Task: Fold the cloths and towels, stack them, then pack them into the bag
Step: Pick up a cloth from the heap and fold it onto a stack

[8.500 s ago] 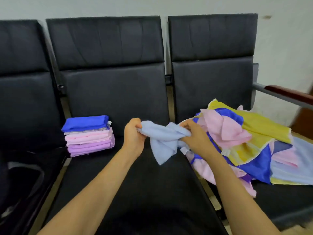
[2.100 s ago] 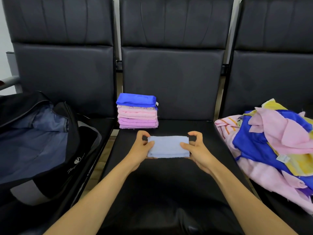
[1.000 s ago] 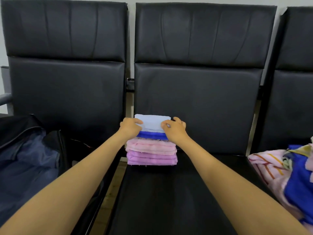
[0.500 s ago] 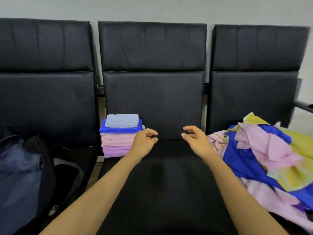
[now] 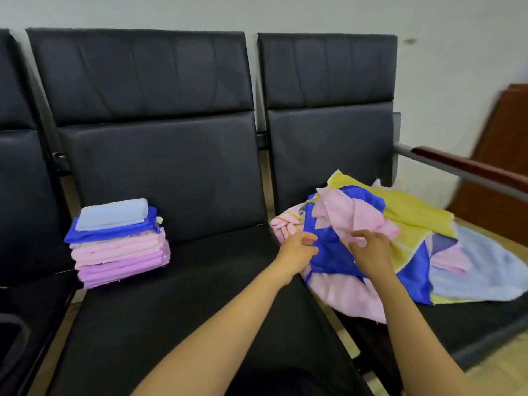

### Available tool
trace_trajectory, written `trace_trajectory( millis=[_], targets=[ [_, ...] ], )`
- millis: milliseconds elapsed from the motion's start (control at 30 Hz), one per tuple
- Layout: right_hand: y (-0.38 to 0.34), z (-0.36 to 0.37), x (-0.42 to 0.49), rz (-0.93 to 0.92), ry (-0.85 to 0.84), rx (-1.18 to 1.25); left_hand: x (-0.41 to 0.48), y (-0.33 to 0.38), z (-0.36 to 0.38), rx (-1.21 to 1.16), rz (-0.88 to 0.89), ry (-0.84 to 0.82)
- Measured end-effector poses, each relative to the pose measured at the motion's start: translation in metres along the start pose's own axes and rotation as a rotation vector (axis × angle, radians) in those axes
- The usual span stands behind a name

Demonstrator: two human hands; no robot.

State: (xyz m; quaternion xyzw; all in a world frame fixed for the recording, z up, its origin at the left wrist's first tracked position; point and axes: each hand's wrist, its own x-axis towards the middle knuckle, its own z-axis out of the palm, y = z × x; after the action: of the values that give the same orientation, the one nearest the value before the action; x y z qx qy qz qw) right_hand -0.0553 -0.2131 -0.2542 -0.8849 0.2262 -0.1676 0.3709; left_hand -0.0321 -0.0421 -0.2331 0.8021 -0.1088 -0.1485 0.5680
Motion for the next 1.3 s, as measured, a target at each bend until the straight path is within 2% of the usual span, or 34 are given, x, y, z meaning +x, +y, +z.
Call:
trace_trajectory(
  millis=[100,200,267,367,433,533,667,767,833,933,1000,1133,1300],
  targets=[
    [0.013,0.003,0.013,-0.034,-0.069,-0.284,0.02,0.006,0.024,0.032,-0.016,-0.049],
    [0.017,0.003,0.017,-0.101,-0.065,-0.337,0.039,0.011,0.041,0.005,-0.034,-0.066],
    [0.021,0.004,0.019,-0.115,-0.007,-0.209,0.05,0.014,0.053,-0.045,-0.042,-0.052],
    [0.015,-0.004,0.015,-0.014,0.159,0.126,0.066,0.02,0.066,-0.218,-0.074,0.004],
    [0.004,-0.01,0.011,0.016,0.21,0.307,0.068,0.024,0.071,-0.272,-0.07,0.037],
    [-0.01,-0.018,0.009,0.017,0.238,0.398,0.063,0.029,0.072,-0.328,-0.044,0.047],
    [-0.025,-0.026,0.002,0.0,0.25,0.462,0.035,0.033,0.046,-0.446,-0.024,0.181],
    [-0.053,-0.027,-0.017,-0.077,0.128,0.589,-0.004,0.021,0.0,-0.447,0.145,0.319],
    [-0.072,-0.015,-0.031,-0.123,-0.01,0.592,-0.03,0.007,-0.037,-0.403,0.182,0.418],
    [-0.092,0.014,-0.055,-0.228,-0.197,0.59,-0.064,-0.015,-0.092,-0.38,0.073,0.548],
    [-0.103,0.027,-0.069,-0.233,-0.298,0.612,-0.09,-0.028,-0.126,-0.431,-0.02,0.604],
    [-0.126,0.04,-0.095,-0.005,-0.503,0.827,-0.146,-0.053,-0.179,-0.442,-0.099,0.563],
    [-0.139,0.042,-0.118,0.012,-0.701,0.975,-0.202,-0.061,-0.201,-0.562,-0.078,0.508]
  ],
)
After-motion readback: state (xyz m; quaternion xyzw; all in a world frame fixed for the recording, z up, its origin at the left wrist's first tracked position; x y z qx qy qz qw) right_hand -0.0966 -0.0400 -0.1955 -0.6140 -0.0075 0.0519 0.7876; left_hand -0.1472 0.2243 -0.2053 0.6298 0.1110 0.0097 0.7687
